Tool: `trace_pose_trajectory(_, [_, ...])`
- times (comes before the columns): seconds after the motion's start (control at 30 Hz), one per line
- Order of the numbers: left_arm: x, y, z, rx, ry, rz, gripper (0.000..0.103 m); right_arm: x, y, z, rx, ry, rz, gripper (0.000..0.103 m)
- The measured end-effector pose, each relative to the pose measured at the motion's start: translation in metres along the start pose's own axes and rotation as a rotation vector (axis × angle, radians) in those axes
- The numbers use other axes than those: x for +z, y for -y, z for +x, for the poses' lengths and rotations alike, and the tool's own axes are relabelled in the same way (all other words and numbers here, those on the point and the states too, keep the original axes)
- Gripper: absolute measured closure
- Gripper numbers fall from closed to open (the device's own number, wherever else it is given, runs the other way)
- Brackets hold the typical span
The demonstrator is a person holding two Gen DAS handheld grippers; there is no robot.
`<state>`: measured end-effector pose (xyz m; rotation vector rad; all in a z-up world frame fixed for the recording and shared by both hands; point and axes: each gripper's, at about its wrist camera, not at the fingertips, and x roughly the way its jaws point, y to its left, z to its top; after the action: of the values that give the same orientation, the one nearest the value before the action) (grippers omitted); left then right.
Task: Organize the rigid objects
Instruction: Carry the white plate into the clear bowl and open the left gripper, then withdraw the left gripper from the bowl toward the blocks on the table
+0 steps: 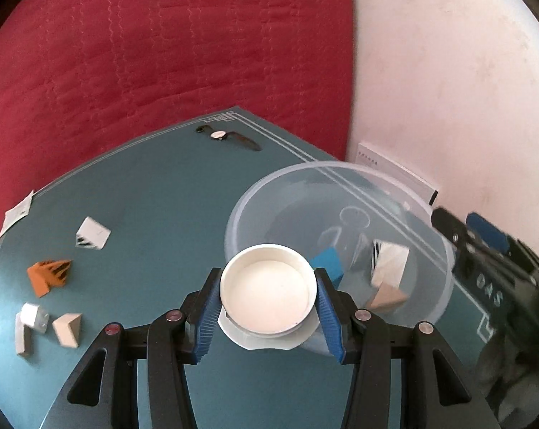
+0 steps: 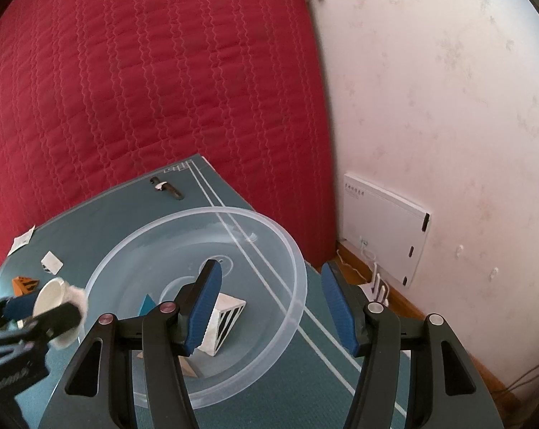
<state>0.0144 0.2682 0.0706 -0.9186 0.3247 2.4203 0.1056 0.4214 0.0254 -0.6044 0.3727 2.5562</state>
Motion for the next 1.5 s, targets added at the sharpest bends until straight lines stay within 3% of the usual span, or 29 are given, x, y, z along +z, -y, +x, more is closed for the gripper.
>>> trace_pose_trajectory(0.2, [0.012, 0.005, 0.016, -0.012, 0.019, 0.011, 0.049, 0.001, 0.000, 0.000, 0.006, -0.006, 0.004, 0.043])
trace_pose_trajectory(0.27, [0.014, 0.001, 0.019, -0.018, 0.023, 0.001, 0.019, 0.001, 0.000, 0.000, 0.007, -0.007, 0.005, 0.043])
trace_pose_trajectory(0.3, [0.013, -0.002, 0.018, -0.012, 0.038, -0.008, 0.016, 0.001, 0.000, 0.000, 0.007, -0.007, 0.005, 0.044])
trace_pose_trajectory(0.7, [0.002, -0.019, 0.016, 0.054, 0.023, -0.035, 0.016, 0.000, -0.001, 0.000, 0.008, -0.005, 0.004, 0.044])
trace_pose_trajectory(0.97, [-0.008, -0.022, 0.012, 0.098, 0.023, -0.036, 0.007, 0.000, -0.003, -0.001, 0.006, -0.001, 0.001, 0.043])
trace_pose_trajectory(1.5, [-0.026, -0.049, -0.006, 0.169, 0.033, -0.081, 0.006, 0.001, -0.016, -0.007, -0.010, 0.042, -0.062, 0.044])
